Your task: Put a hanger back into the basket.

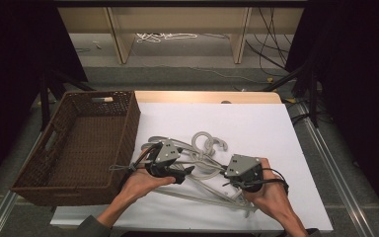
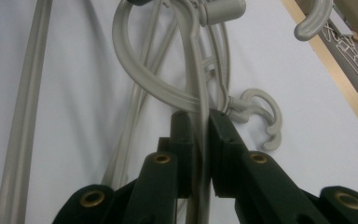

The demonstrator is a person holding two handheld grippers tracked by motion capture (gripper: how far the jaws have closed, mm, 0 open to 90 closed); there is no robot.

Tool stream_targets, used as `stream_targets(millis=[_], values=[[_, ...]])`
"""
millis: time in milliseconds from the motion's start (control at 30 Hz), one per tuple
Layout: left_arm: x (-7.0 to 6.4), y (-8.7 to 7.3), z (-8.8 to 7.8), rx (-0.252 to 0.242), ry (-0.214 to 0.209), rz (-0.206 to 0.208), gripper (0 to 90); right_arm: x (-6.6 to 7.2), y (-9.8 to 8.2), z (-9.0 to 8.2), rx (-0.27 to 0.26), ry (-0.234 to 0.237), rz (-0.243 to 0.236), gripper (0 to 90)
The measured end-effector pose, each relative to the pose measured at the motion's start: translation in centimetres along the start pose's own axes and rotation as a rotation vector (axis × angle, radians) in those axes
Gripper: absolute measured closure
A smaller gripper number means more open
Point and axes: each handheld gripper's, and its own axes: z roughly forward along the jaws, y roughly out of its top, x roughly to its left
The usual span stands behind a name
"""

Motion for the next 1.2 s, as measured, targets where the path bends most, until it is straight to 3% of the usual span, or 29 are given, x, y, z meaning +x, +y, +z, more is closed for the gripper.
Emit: stream_targets(millis=[267,367,467,533,600,667,700,733,800,967,1000,1067,1133,1200], values=[[-0.3,0.2,0.7,0.084,-0.03,0.046,41.8,0.4,0.3,0.1,0.005,0.008,-0.032,81.7],[-0.1,0.2,1.0,0.105,-0.068,0.042,48.1,0.5,0.4,0.2,0.004,0.011,-0.046,81.7],[0.0,0.2,1.2,0.116,-0.095,0.068,57.6,0.6,0.4,0.2,0.0,0.015,-0.064,81.7],[-0.1,0.4,1.1,0.128,-0.101,0.122,67.4,0.5,0.5,0.2,0.008,-0.002,-0.092,81.7],[-0.3,0.5,1.0,0.146,-0.11,0.159,70.0,0.6,0.5,0.3,-0.001,0.012,-0.083,81.7],[-0.7,0.8,0.6,0.16,-0.099,0.215,72.9,0.4,0.4,0.3,-0.005,0.0,-0.123,81.7],[-0.8,0.9,0.5,0.157,-0.092,0.246,73.9,0.5,0.4,0.3,-0.01,0.0,-0.12,81.6],[-0.9,1.1,0.3,0.161,-0.096,0.259,74.5,0.3,0.4,0.3,-0.004,-0.009,-0.147,81.5],[-1.1,1.4,0.0,0.161,-0.101,0.288,75.9,0.2,0.3,0.3,-0.003,-0.009,-0.154,81.0],[-1.6,1.6,-0.3,0.154,-0.114,0.307,79.4,0.1,0.3,-0.2,-0.003,-0.043,-0.175,78.6],[-1.7,1.6,-0.4,0.15,-0.114,0.306,79.7,0.0,0.4,-0.3,-0.005,-0.045,-0.172,78.1],[-1.8,1.8,-0.7,0.138,-0.124,0.298,80.8,0.1,0.4,-0.4,-0.02,-0.045,-0.111,75.8],[-1.9,1.9,-0.9,0.126,-0.126,0.28,81.8,-0.1,0.5,-0.7,-0.025,-0.066,-0.084,73.2],[-1.7,2.1,-1.1,0.118,-0.116,0.275,82.1,-0.4,0.5,-1.0,-0.044,-0.079,-0.042,66.0]])
